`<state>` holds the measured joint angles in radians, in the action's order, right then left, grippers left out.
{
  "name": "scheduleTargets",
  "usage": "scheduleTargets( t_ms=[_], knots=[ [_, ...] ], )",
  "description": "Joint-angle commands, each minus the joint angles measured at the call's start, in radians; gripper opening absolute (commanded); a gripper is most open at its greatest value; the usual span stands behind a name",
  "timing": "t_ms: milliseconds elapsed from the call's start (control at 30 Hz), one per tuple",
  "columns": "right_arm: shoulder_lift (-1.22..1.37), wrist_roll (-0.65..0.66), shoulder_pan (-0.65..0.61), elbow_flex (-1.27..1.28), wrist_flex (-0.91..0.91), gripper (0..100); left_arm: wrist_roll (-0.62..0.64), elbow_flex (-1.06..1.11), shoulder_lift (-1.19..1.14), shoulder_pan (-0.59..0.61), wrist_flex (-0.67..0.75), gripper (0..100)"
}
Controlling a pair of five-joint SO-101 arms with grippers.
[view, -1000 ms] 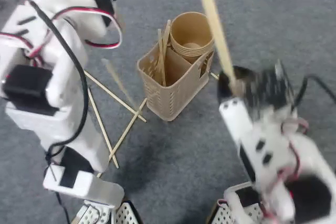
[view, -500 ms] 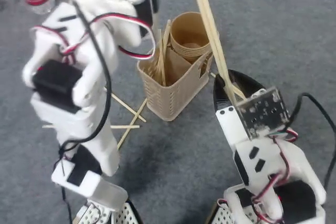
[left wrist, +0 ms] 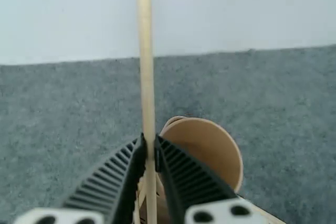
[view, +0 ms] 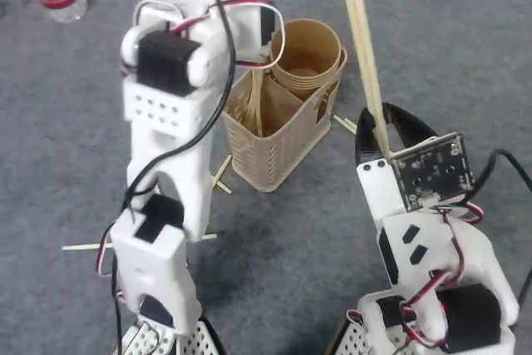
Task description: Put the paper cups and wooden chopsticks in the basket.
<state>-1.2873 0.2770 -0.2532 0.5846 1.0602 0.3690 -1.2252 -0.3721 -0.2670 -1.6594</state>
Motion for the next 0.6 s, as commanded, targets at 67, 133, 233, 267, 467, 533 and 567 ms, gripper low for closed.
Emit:
scheduleTargets(
  t_ms=[67, 133, 233, 267, 467, 533, 567],
  knots=[
    [0.004, -0.005, 0.004, -0.005, 0.001, 0.7, 0.012, -0.008, -0.035, -0.002, 0.023, 1],
    [0.004, -0.003, 0.002, -0.005, -0.007, 0.7, -0.011, -0.008, -0.032, 0.0, 0.012, 3],
    [0.013, -0.006, 0.002, -0.003, -0.018, 0.7, -0.041, -0.008, -0.012, -0.005, -0.002, 13],
    [0.015, -0.008, 0.002, -0.003, -0.022, 0.7, -0.043, -0.008, -0.006, -0.005, -0.002, 16],
    [0.008, -0.009, 0.002, 0.054, -0.074, 0.7, -0.044, -0.008, 0.063, 0.0, 0.006, 21],
    [0.013, -0.009, 0.002, 0.055, -0.082, 0.7, -0.051, -0.016, 0.109, 0.015, 0.006, 21],
    [0.015, -0.009, 0.002, 0.055, -0.093, 0.7, -0.071, -0.039, 0.144, 0.034, 0.0, 21]
  ],
)
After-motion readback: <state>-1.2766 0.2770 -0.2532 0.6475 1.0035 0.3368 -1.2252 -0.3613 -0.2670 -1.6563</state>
